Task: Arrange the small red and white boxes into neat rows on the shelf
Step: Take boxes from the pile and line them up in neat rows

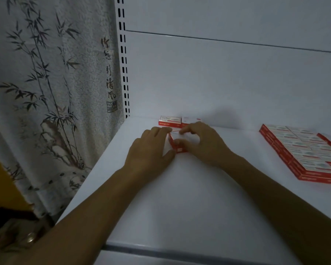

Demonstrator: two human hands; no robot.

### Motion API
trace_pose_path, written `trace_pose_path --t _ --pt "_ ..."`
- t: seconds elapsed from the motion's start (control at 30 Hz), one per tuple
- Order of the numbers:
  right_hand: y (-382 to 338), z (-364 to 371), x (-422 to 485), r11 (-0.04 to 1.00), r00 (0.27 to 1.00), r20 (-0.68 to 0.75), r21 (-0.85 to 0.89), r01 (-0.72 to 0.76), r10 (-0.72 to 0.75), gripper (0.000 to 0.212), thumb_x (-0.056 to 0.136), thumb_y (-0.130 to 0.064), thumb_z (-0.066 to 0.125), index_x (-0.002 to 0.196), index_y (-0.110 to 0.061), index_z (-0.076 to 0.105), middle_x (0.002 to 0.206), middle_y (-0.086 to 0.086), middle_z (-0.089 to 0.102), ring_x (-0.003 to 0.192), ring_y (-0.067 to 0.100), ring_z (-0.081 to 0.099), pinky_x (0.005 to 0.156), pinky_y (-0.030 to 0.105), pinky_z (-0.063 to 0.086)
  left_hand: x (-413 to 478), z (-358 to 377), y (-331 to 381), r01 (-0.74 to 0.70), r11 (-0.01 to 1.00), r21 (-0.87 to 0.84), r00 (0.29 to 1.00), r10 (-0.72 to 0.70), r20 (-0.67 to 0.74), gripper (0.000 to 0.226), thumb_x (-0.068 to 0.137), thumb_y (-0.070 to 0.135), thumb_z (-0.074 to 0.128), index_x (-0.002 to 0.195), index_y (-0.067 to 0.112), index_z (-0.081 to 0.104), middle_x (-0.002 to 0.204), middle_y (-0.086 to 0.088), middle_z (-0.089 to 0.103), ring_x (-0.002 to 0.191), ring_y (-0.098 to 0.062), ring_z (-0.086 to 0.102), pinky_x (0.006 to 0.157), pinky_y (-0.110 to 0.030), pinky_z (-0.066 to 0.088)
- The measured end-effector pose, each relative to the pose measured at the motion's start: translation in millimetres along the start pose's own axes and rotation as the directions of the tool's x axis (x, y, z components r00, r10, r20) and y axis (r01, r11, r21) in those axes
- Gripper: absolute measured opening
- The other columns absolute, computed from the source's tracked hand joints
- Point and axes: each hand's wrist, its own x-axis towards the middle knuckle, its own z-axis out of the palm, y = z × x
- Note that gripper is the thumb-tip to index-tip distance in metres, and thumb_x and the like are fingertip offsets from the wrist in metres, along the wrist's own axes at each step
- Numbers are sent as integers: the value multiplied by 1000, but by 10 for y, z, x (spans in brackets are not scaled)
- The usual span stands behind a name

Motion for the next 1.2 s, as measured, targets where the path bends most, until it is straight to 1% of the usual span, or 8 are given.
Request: trace_pose_path --t 0.1,0.2,0.37,0.43,0.53,0.67,1.0,1.2 --pt "-12 -24 -10 996 983 161 12 -89 86 63 63 -76 52 113 -37 60 112 -12 61 100 10 56 89 32 44 1 3 4 -15 1000 4 1000 15 27 52 88 42 51 135 26 38 136 3 43 120 -18 41 92 -33 36" --pt "-82 -28 -4 993 974 195 -52 -105 113 81 55 -82 48 118 -33 55 118 -13 56 103 10 54 90 34 44 3 2 6 -31 999 -16 999 32 36 48 88 38 51 133 26 41 134 2 45 118 -19 42 89 -33 37" --pt "-174 -75 -36 981 979 144 -152 -120 142 48 75 -67 52 112 -38 61 109 -12 61 98 9 58 80 29 46 -24 -4 -13 -49 999 -11 999 50 18 50 88 35 53 135 25 38 136 2 43 120 -20 41 93 -36 38" --pt "-204 -196 -81 963 953 178 65 -262 247 35 83 -55 51 106 -33 64 97 -7 66 84 11 61 73 29 47 -36 -30 -9 -67 997 -33 998 66 -16 54 86 37 56 135 27 38 137 4 42 121 -18 40 94 -34 37" --pt "-164 -328 -203 730 876 319 488 -479 361 33 93 -38 41 110 -16 59 82 9 71 74 25 63 64 30 46 -44 -72 21 -121 991 -64 990 116 -78 62 81 43 63 136 28 37 139 6 42 122 -17 40 94 -33 36" --pt "-44 -349 -308 590 902 300 683 -430 310 42 97 -35 29 109 -11 61 86 21 69 77 36 55 67 36 42 -53 -69 91 -195 977 -82 976 186 -111 70 76 43 70 135 27 39 137 5 46 120 -18 44 94 -35 39" --pt "-66 -331 -336 614 919 268 685 -392 288 41 99 -38 24 99 -21 62 86 18 69 89 45 58 76 43 46 -32 -25 123 -202 974 -102 974 188 -126 72 76 41 69 138 28 35 137 4 46 119 -17 46 94 -40 44" --pt "-51 -357 -339 638 920 335 667 -384 203 69 81 -67 22 105 -19 65 77 14 67 71 26 58 72 36 46 -44 -21 146 -122 985 -119 983 103 -152 57 80 40 67 129 26 43 132 5 51 115 -14 49 88 -27 38"
